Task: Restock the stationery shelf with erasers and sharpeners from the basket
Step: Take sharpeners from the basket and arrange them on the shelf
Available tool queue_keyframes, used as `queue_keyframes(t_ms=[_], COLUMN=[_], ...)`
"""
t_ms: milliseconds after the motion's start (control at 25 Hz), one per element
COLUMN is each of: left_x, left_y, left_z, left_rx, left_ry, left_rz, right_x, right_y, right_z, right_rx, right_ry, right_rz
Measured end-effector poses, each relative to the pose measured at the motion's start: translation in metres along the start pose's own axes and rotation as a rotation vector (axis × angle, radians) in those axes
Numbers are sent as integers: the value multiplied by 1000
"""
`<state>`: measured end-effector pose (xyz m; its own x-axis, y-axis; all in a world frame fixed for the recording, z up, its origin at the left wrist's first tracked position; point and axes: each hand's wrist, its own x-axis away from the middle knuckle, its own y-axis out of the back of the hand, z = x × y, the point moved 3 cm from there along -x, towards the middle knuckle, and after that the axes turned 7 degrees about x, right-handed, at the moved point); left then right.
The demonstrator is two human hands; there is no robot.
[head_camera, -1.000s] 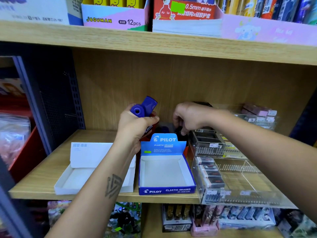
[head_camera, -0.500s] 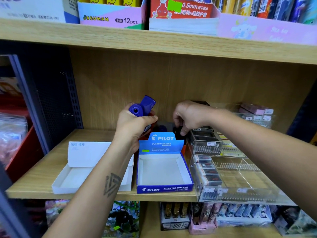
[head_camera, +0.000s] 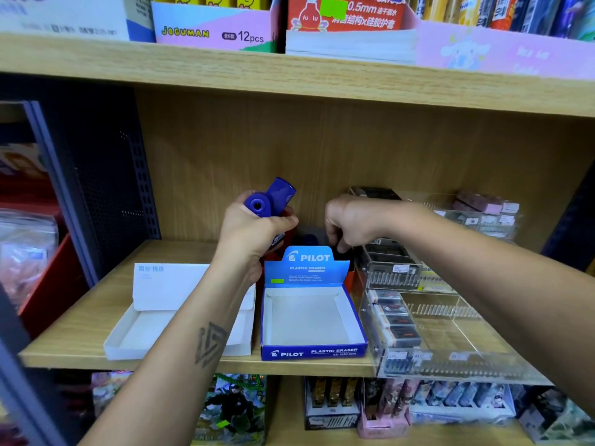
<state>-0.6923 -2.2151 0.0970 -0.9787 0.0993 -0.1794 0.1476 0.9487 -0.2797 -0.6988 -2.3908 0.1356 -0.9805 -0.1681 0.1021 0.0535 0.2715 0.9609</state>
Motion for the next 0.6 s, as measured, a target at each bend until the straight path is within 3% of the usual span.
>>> queue_keyframes(t_ms=[120,280,400,480,600], left_x=[0,-2,-1,1,0], left_y=[5,13,19,23,33], left_z=[-2,-5,-4,-4,-11], left_rx=[-22,-81,-157,-186,-159], left_ry=[-2,-42,-85,-92,-95], left_rz=[5,21,20,20,-12], right_x=[0,8,9,6,-4], right_y=[0,13,7,0,2], right_z=[-1,5,18,26,43], right_rx=[-38,-444,-293,-180,-286], right_ry=[-2,10,102,96,73], right_rz=[1,-80,17,-7,-27])
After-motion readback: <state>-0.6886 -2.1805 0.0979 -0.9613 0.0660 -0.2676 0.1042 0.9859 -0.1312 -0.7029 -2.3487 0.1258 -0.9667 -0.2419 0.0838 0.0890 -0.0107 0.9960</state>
